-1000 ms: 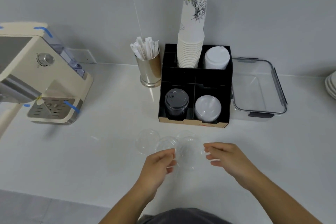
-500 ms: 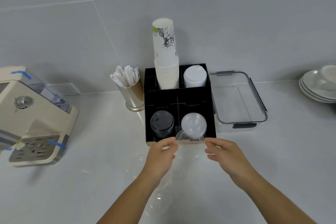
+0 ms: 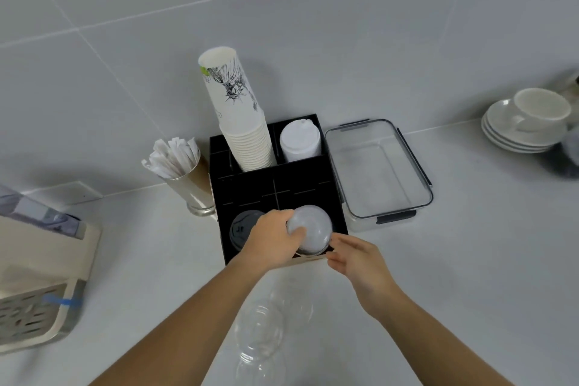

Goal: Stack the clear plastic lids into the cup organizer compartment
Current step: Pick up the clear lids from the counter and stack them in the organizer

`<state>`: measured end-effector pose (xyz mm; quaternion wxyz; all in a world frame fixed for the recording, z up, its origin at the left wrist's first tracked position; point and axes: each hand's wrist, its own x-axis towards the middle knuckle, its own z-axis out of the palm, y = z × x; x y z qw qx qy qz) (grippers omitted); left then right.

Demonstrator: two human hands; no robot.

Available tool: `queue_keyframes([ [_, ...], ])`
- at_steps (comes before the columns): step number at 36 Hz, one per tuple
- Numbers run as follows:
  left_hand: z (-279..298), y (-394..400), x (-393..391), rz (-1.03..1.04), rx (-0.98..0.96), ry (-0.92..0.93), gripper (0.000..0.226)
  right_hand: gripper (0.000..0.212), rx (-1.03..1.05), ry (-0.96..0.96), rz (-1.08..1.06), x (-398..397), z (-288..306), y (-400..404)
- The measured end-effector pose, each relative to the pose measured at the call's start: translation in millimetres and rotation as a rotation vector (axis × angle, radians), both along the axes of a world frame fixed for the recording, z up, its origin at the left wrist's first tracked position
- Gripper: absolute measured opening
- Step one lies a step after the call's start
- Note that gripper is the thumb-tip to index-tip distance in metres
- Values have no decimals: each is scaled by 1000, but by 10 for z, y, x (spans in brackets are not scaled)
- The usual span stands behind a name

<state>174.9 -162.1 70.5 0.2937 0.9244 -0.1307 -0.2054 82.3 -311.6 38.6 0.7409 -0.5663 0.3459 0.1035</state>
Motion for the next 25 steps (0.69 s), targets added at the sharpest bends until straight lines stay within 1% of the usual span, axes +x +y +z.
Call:
queue_keyframes([
  [4,-25,-86,117,-122,138,-71,25,12,38,13,-37,54,-73,-14],
  [6,-55,-112,176,-164,194,-67,26,16,63,22,-53,81,-113,-20],
  [9,-97,-155,243,-199,226,-33,21,24,84,25,-69,104,-157,-30],
  [12,-121,-205,300,-186,241,-28,21,31,91,42,-87,127,-199,-29],
  [16,-163,-260,375,-134,249,6,29,24,136,55,-89,146,-195,10],
  [20,-189,-303,434,-101,264,35,37,30,150,47,-60,155,-199,20],
  [22,-180,-331,455,-102,284,59,35,31,151,45,-57,160,-198,22],
  [25,-165,-370,481,-108,306,95,26,37,151,50,-45,160,-198,22],
])
